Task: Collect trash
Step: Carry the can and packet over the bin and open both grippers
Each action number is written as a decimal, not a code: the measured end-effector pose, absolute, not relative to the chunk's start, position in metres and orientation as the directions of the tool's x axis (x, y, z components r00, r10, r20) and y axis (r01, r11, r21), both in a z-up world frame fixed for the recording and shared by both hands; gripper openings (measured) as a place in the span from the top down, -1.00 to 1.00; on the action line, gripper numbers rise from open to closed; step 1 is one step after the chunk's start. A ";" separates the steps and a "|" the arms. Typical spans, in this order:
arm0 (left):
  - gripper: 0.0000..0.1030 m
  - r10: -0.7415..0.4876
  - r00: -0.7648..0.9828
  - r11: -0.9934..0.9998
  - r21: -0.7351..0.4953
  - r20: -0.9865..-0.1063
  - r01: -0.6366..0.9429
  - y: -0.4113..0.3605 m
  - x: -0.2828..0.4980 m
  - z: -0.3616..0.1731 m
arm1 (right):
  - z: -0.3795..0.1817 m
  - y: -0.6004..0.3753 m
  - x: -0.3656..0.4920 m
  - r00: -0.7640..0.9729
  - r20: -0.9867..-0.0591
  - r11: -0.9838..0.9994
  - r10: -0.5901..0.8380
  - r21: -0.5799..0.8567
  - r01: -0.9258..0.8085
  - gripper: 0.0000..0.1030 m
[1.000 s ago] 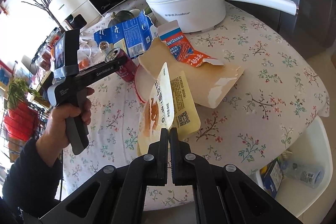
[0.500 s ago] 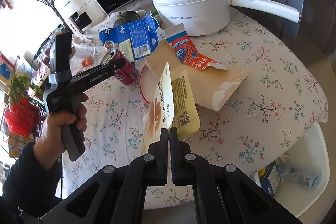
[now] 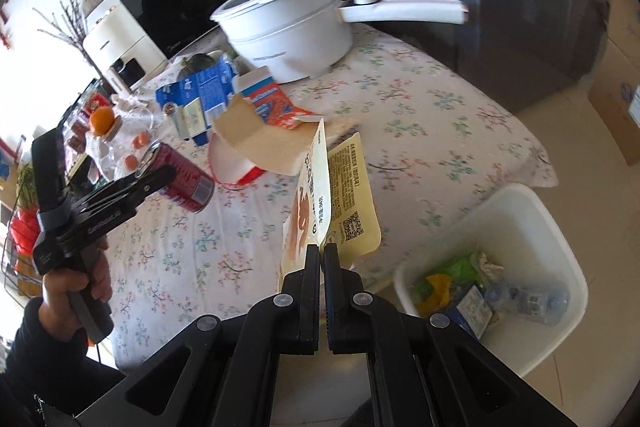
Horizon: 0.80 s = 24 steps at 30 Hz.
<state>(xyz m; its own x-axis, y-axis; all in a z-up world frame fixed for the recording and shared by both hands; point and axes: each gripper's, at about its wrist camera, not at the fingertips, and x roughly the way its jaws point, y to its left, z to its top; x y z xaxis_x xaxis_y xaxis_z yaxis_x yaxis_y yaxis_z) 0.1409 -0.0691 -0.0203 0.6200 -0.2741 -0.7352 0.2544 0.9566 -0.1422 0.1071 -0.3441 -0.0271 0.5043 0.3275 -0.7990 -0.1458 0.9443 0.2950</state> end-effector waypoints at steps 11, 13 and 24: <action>-0.05 -0.459 0.490 0.849 -0.204 -0.741 0.487 -0.226 0.122 -0.042 | -0.073 -0.469 0.089 0.486 -0.867 0.975 0.106 0.186 0.119 0.95; -0.05 -0.463 0.471 0.839 -0.201 -0.751 0.505 -0.248 0.122 -0.050 | -0.081 -0.477 0.089 0.472 -0.877 0.974 0.091 0.178 0.143 0.95; -0.05 -0.457 0.421 0.813 -0.176 -0.784 0.555 -0.311 0.125 -0.078 | -0.106 -0.504 0.087 0.396 -0.914 0.941 0.091 0.209 0.266 0.04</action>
